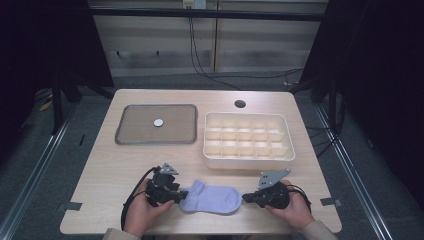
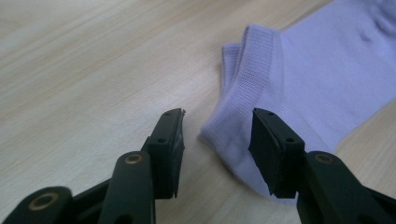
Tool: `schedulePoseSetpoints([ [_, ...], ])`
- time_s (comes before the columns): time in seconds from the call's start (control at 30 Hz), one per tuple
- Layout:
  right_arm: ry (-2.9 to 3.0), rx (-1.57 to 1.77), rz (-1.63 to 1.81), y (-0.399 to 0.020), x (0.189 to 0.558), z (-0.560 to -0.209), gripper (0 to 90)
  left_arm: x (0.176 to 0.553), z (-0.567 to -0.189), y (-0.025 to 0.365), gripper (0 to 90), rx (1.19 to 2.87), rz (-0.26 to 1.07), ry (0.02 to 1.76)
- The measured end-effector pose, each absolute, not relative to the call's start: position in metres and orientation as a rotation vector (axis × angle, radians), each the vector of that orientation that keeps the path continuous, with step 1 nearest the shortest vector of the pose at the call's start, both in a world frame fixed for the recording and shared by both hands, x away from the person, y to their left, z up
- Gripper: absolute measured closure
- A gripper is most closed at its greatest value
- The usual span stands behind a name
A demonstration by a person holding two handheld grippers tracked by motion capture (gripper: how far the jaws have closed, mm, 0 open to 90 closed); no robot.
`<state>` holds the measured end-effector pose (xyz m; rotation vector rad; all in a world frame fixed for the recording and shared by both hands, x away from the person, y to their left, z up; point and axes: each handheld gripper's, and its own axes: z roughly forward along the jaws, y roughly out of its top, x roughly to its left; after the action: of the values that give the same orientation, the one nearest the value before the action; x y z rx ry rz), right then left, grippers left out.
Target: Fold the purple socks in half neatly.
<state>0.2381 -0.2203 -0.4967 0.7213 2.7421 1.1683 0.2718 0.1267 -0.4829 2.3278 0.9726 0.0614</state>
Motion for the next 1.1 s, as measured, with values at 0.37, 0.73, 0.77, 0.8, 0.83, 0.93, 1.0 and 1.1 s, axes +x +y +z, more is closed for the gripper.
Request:
schedulePoseSetpoints([
  [0.37,2.767,0.691,1.155,-0.218,0.236,-0.498,90.0,0.273,-0.479,0.120,74.7,2.389,0.074,1.005],
  [0.73,2.768,0.690,1.172,-0.213,0.234,-0.499,90.0,0.277,-0.479,0.123,81.1,2.338,-0.032,1.084],
  [0.77,2.764,0.694,1.176,-0.213,0.234,-0.499,90.0,0.278,-0.479,0.124,81.2,2.337,-0.044,1.088],
  [0.8,2.766,0.697,1.181,-0.213,0.235,-0.500,90.0,0.278,-0.479,0.124,81.3,2.337,-0.044,1.088],
  [0.83,2.766,0.702,1.187,-0.213,0.235,-0.500,90.0,0.278,-0.477,0.125,81.4,2.324,-0.060,1.089],
  [0.93,2.768,0.710,1.193,-0.212,0.235,-0.500,90.0,0.279,-0.475,0.126,81.5,2.310,-0.064,1.094],
  [1.0,2.769,0.706,1.193,-0.212,0.235,-0.500,90.0,0.280,-0.474,0.126,81.6,2.294,-0.075,1.100],
  [1.1,2.765,0.714,1.190,-0.209,0.235,-0.500,90.0,0.283,-0.472,0.129,81.7,2.293,-0.090,1.098],
])
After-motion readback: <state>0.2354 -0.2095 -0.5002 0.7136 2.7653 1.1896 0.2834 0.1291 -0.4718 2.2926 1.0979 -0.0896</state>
